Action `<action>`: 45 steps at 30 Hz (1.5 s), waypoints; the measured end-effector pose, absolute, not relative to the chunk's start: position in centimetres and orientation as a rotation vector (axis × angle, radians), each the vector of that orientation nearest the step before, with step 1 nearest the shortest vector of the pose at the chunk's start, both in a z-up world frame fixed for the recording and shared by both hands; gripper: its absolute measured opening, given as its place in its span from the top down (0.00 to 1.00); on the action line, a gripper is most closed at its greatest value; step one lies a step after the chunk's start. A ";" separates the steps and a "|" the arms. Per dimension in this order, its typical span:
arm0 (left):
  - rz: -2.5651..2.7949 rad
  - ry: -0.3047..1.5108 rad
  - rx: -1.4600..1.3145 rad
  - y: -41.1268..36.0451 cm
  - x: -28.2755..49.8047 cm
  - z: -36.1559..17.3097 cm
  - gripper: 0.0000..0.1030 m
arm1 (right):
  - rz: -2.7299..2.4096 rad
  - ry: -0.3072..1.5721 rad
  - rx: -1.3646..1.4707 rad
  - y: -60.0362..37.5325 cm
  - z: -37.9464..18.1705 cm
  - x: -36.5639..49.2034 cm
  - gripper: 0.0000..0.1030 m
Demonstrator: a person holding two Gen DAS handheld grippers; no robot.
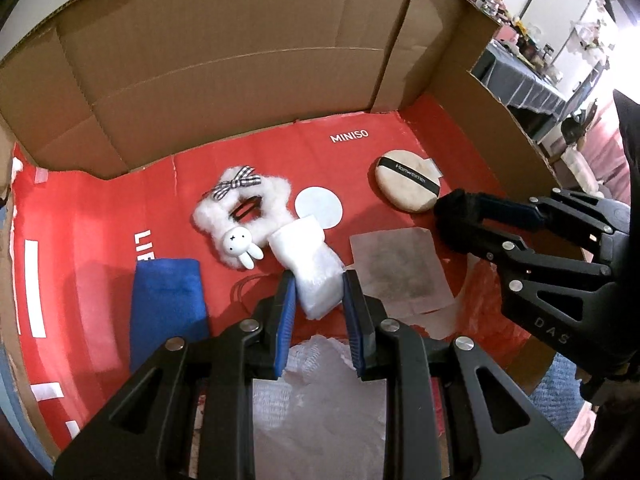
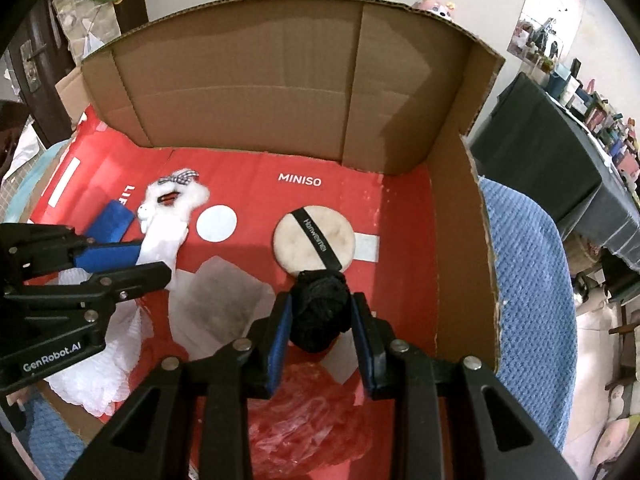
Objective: Organize soft objects
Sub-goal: 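Carry the white pouch and black scrunchie into the box and open both tools, then withdraw both tools from the box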
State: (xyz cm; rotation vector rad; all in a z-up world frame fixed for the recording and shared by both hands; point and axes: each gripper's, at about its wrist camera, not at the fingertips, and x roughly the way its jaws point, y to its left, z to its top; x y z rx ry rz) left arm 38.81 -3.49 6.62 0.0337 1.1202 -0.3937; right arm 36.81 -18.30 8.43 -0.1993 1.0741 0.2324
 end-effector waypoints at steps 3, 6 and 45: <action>-0.399 1.118 0.033 -3.6 38.7 6.8 0.79 | 0.231 1.075 -0.206 -18.2 8.4 36.8 0.69; -0.402 1.115 0.036 -3.7 38.7 6.9 0.79 | 0.232 1.078 -0.202 -18.3 8.3 36.9 0.69; -0.384 1.050 0.007 -3.5 37.6 9.5 0.34 | 0.244 1.034 -0.171 -19.1 10.3 35.9 0.47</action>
